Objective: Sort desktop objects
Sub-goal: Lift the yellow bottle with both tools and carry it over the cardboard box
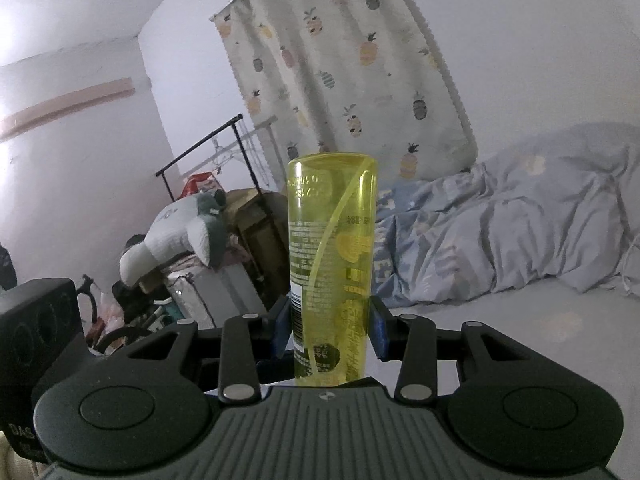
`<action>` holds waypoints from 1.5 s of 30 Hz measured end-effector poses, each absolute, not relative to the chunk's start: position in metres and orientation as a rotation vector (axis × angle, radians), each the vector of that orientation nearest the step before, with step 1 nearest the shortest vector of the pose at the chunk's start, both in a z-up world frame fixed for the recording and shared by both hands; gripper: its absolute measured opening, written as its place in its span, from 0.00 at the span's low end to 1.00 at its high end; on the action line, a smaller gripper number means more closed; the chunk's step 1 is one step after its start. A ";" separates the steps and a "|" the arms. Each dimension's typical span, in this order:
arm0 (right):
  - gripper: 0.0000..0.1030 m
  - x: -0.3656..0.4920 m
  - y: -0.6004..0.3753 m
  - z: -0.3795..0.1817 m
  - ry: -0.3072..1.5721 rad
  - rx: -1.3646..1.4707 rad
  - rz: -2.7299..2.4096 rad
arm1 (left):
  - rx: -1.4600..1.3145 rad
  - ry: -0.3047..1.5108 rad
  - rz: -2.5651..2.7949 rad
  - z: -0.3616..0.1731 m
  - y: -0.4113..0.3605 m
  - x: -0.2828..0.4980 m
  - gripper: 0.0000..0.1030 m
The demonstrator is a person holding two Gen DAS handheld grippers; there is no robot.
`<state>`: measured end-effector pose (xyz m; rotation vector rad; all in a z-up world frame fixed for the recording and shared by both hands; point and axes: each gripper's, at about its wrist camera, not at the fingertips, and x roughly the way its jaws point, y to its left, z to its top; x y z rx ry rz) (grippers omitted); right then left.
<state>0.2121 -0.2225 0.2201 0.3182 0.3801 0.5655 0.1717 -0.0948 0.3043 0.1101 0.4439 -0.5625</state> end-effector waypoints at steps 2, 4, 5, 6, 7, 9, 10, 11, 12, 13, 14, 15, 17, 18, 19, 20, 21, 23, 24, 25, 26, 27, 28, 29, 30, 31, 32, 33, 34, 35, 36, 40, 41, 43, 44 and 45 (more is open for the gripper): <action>0.40 0.205 -0.218 0.218 0.381 0.310 0.572 | 0.103 0.443 -0.559 0.301 -0.088 0.164 0.43; 0.40 0.199 -0.213 0.216 0.383 0.303 0.580 | 0.093 0.446 -0.556 0.297 -0.082 0.156 0.43; 0.40 0.196 -0.210 0.214 0.384 0.300 0.583 | 0.089 0.448 -0.554 0.295 -0.079 0.152 0.43; 0.40 0.193 -0.208 0.213 0.386 0.297 0.587 | 0.085 0.450 -0.552 0.293 -0.075 0.149 0.43; 0.40 0.193 -0.205 0.211 0.388 0.295 0.589 | 0.081 0.453 -0.550 0.291 -0.071 0.147 0.43; 0.40 0.188 -0.199 0.208 0.391 0.290 0.596 | 0.074 0.461 -0.546 0.286 -0.064 0.144 0.43; 0.40 0.187 -0.196 0.206 0.395 0.287 0.600 | 0.070 0.465 -0.545 0.283 -0.060 0.143 0.43; 0.40 0.185 -0.193 0.204 0.399 0.285 0.605 | 0.066 0.468 -0.542 0.280 -0.056 0.141 0.43; 0.40 0.183 -0.191 0.201 0.403 0.284 0.610 | 0.065 0.471 -0.540 0.277 -0.053 0.139 0.43; 0.40 0.183 -0.188 0.199 0.408 0.283 0.614 | 0.062 0.474 -0.538 0.274 -0.048 0.138 0.43; 0.40 0.183 -0.185 0.198 0.412 0.281 0.618 | 0.058 0.478 -0.536 0.271 -0.044 0.136 0.43; 0.40 0.180 -0.182 0.195 0.415 0.279 0.622 | 0.055 0.482 -0.533 0.268 -0.041 0.135 0.43; 0.40 0.178 -0.175 0.191 0.422 0.275 0.629 | 0.050 0.488 -0.528 0.262 -0.034 0.132 0.43; 0.40 0.177 -0.173 0.189 0.427 0.276 0.631 | 0.048 0.491 -0.525 0.259 -0.030 0.129 0.43; 0.40 0.173 -0.171 0.186 0.430 0.277 0.633 | 0.046 0.496 -0.523 0.256 -0.027 0.128 0.43; 0.40 0.173 -0.169 0.183 0.435 0.277 0.636 | 0.044 0.500 -0.520 0.254 -0.024 0.128 0.43; 0.40 0.173 -0.167 0.180 0.440 0.278 0.638 | 0.042 0.505 -0.517 0.251 -0.021 0.127 0.43; 0.40 0.173 -0.162 0.175 0.451 0.280 0.642 | 0.039 0.514 -0.512 0.245 -0.015 0.127 0.43; 0.40 0.173 -0.160 0.173 0.456 0.281 0.645 | 0.036 0.520 -0.510 0.242 -0.013 0.127 0.43; 0.40 0.174 -0.158 0.170 0.462 0.282 0.648 | 0.034 0.525 -0.508 0.239 -0.010 0.127 0.43; 0.40 0.174 -0.155 0.169 0.469 0.281 0.650 | 0.031 0.531 -0.506 0.236 -0.007 0.127 0.43; 0.40 0.175 -0.153 0.167 0.475 0.279 0.652 | 0.027 0.535 -0.505 0.233 -0.003 0.127 0.43; 0.40 0.175 -0.151 0.166 0.479 0.277 0.654 | 0.023 0.539 -0.503 0.230 0.000 0.127 0.43; 0.40 0.175 -0.148 0.164 0.484 0.275 0.657 | 0.020 0.542 -0.502 0.227 0.003 0.128 0.43; 0.40 0.174 -0.146 0.160 0.489 0.276 0.659 | 0.017 0.549 -0.500 0.224 0.005 0.129 0.43; 0.40 0.174 -0.143 0.157 0.494 0.276 0.661 | 0.014 0.555 -0.499 0.220 0.008 0.129 0.43; 0.40 0.174 -0.142 0.155 0.498 0.276 0.664 | 0.011 0.562 -0.498 0.217 0.010 0.130 0.43; 0.40 0.174 -0.140 0.153 0.504 0.277 0.667 | 0.008 0.568 -0.496 0.213 0.012 0.131 0.43; 0.40 0.173 -0.138 0.151 0.510 0.277 0.670 | 0.005 0.575 -0.495 0.210 0.015 0.132 0.43; 0.40 0.174 -0.137 0.148 0.518 0.279 0.674 | 0.002 0.582 -0.494 0.206 0.017 0.133 0.43; 0.40 0.174 -0.136 0.145 0.526 0.280 0.677 | 0.000 0.588 -0.493 0.203 0.019 0.133 0.43; 0.40 0.176 -0.128 0.130 0.561 0.281 0.681 | -0.012 0.616 -0.487 0.188 0.028 0.136 0.43; 0.40 0.176 -0.127 0.126 0.570 0.282 0.682 | -0.014 0.624 -0.485 0.183 0.029 0.137 0.43; 0.40 0.176 -0.124 0.119 0.587 0.284 0.683 | -0.019 0.641 -0.481 0.174 0.032 0.138 0.43; 0.40 0.175 -0.124 0.115 0.596 0.286 0.684 | -0.022 0.649 -0.479 0.170 0.034 0.139 0.43; 0.40 0.175 -0.123 0.111 0.605 0.287 0.685 | -0.024 0.658 -0.477 0.165 0.036 0.139 0.43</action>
